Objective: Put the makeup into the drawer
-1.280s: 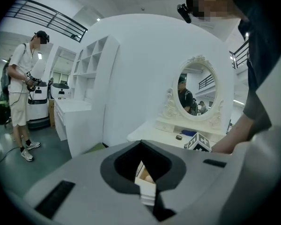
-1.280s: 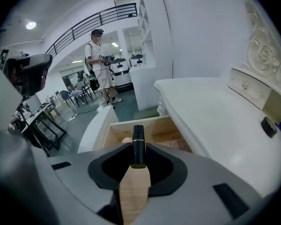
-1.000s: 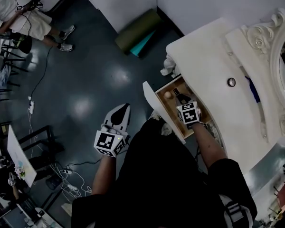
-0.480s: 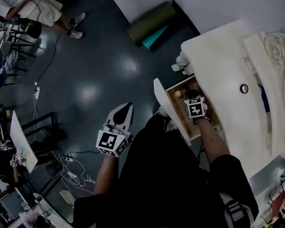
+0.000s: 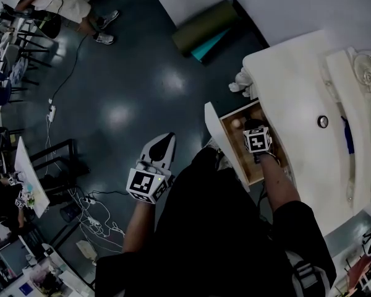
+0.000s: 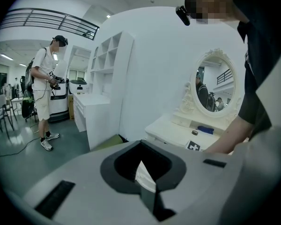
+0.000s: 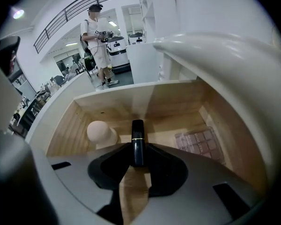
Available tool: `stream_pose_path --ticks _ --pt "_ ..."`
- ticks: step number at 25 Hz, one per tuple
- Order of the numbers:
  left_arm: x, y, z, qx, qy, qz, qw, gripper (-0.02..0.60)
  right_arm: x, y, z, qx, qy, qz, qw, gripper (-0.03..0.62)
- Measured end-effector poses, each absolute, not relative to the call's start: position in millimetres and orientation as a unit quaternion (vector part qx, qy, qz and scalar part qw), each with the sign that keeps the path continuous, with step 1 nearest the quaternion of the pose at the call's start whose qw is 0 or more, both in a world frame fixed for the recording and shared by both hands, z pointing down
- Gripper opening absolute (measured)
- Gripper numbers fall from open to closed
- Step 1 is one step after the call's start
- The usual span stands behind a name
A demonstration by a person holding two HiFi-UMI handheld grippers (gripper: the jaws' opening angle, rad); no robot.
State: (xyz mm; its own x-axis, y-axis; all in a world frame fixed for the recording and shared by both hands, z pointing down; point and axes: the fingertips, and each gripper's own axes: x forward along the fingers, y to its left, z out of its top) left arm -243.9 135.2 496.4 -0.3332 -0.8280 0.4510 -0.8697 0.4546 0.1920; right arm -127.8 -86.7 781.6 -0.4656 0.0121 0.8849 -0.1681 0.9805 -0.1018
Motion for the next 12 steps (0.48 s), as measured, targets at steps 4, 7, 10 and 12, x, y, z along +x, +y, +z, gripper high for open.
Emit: stream_pose_path --ticks 4,7,10,12 --pt "-242 133 495 0.522 -0.815 0.045 0.249 0.020 -127 -84 786 0.037 -0.849 0.091 0.519 0.109" --pt "-240 133 495 0.524 -0.813 0.048 0.247 0.020 -128 -85 787 0.039 -0.852 0.092 0.514 0.115" --pt "-241 134 493 0.525 -0.814 0.048 0.245 0.020 -129 -84 783 0.044 -0.856 0.097 0.505 0.121" --pt "-242 134 492 0.528 -0.813 0.046 0.242 0.020 -129 -83 776 0.051 -0.858 0.103 0.500 0.123"
